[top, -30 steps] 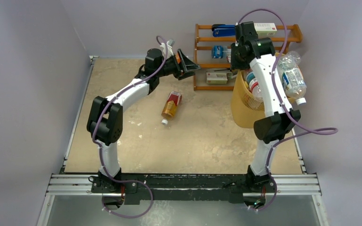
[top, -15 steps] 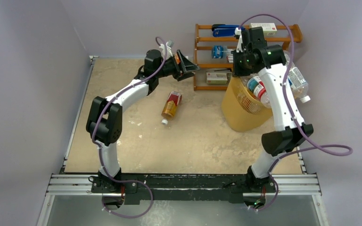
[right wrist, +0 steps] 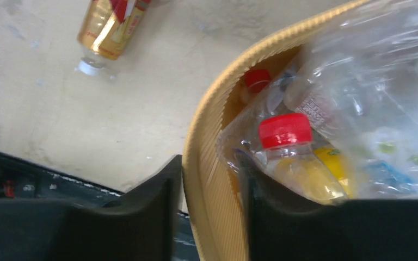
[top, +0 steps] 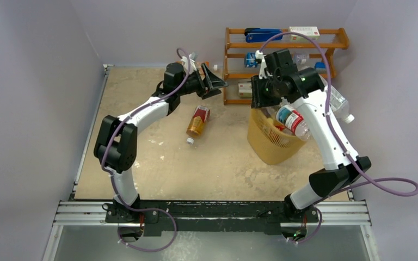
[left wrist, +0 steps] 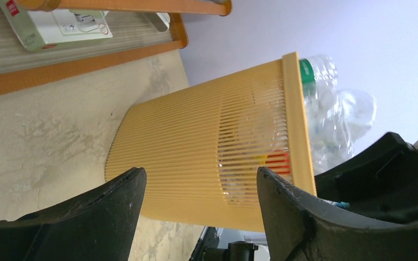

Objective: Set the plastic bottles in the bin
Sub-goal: Adjust the trash bin at the center of the board.

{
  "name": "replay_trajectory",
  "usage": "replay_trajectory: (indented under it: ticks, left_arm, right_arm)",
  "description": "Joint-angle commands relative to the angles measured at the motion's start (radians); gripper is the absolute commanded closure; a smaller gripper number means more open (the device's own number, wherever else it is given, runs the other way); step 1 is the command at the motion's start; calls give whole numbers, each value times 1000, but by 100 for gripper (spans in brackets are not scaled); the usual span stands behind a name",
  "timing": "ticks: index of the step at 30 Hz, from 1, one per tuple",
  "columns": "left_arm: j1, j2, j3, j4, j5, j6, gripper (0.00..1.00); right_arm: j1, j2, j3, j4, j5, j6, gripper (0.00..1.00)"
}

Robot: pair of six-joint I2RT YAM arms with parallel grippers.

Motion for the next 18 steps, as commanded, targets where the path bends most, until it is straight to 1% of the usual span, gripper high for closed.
replay_trajectory:
  ticks: [1,2,3,4,5,8,18]
  left_arm:
    - [7,-86,-43,48,-16,33,26]
    - [7,-92,-51,46,-18,34,26]
    - [7,-102,-58,46,-19,36,26]
    - [7,-106,-65,45,-20,38,26]
    - [7,-110,-70,44,-23,39,26]
    - [7,-116,-73,34,-24,46,26]
    - [8,-114,-54,-25,-37,86,25]
  right_arm:
    - [31,-61,30,-10,37,89,43]
    - [32,-71,55,-12,43,98,29]
    - [32,-79,83,-18,52,105,21]
    - [32,-84,110,-21,66,112,15]
    - [32,-89,137,-21,75,121,11]
    - [32,-78,199,-22,71,125,9]
    - [32,-52,318,29,30,119,9]
